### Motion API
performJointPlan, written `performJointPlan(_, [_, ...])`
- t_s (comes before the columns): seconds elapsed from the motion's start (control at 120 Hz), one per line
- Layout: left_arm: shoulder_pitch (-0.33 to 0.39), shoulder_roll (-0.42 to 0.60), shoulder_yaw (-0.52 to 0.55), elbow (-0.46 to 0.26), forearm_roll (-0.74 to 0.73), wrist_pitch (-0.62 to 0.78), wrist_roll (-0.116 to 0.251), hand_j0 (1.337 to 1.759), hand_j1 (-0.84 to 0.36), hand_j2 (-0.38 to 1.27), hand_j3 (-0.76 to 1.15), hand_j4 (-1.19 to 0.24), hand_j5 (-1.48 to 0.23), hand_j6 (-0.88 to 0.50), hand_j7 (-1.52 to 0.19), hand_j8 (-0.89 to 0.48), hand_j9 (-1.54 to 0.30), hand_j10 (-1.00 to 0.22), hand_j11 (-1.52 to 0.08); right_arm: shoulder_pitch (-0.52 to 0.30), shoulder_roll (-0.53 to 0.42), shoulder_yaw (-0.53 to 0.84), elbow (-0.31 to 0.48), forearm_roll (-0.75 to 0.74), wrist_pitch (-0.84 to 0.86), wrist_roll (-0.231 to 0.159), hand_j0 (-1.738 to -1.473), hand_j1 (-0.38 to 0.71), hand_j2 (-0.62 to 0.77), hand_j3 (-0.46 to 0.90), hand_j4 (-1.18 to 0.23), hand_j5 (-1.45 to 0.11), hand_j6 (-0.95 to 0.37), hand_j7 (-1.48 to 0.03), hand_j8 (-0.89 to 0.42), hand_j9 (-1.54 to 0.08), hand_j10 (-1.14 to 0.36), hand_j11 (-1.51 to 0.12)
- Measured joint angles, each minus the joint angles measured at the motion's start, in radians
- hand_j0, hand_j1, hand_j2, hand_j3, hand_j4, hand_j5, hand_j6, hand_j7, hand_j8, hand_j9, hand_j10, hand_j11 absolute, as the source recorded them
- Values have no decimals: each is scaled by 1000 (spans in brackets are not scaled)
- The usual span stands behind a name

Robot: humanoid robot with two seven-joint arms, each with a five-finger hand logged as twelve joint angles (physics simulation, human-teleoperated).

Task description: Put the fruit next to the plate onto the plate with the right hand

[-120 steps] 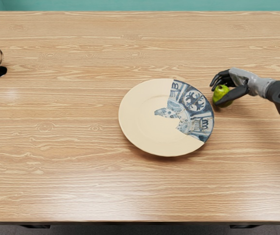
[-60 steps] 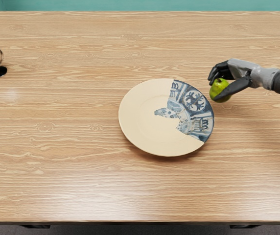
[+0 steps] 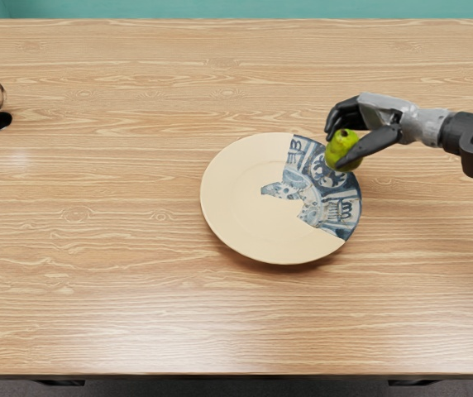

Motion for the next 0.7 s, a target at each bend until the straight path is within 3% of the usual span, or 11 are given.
performJointPlan(0.375, [0, 0, 0, 0, 0, 0, 0, 1658, 346, 0, 0, -2, -3, -2, -3, -2, -3, -2, -3, -3, 63, 13, 20, 0, 2, 0, -1654, 242, 247, 0, -715, -967, -688, -945, -426, -961, -350, -942])
performJointPlan(0.7, [0, 0, 0, 0, 0, 0, 0, 1658, 346, 0, 0, -3, -3, -3, -3, -3, -3, -3, -3, -25, 88, 11, 42, 0, 0, 1, -1655, 289, 321, 0, -715, -967, -675, -945, -404, -957, -333, -940])
